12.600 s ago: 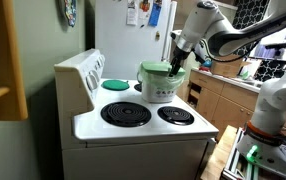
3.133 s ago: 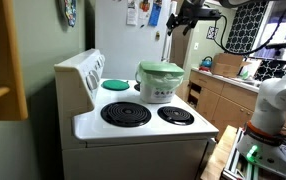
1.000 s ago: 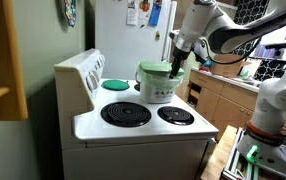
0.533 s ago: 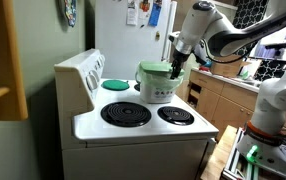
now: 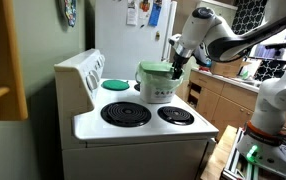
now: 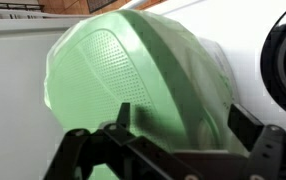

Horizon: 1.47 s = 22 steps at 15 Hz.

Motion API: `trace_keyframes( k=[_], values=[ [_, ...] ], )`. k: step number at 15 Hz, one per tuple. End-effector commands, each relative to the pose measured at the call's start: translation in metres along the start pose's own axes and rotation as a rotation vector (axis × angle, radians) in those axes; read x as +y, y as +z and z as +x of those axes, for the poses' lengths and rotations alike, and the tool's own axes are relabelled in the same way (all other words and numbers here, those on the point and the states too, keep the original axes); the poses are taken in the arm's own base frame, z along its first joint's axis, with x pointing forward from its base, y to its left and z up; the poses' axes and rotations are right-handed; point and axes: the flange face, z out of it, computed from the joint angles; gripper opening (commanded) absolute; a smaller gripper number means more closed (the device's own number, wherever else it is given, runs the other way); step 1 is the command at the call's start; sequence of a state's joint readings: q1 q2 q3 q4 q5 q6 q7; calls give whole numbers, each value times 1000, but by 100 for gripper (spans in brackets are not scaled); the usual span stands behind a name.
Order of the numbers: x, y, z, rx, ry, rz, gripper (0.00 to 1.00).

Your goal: Open the trash lid

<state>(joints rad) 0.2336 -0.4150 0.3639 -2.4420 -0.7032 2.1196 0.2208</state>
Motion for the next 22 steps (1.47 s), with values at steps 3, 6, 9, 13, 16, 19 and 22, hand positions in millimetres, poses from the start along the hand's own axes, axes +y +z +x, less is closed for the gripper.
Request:
trace_keyframes(
  k=[3,6,9,13,16,19,22],
  values=[
    [-2,11,-6,25,-15,-44,100],
    [-2,13,-5,45,-8,-54,100],
    [-2,11,-6,60,12,-60,100],
    [12,-5,-9,70,73,-75,100],
    [23,-16,-10,83,102,-92,100],
    [32,-25,-11,95,124,-89,100],
    [21,-19,-4,111,111,-33,100]
  ],
)
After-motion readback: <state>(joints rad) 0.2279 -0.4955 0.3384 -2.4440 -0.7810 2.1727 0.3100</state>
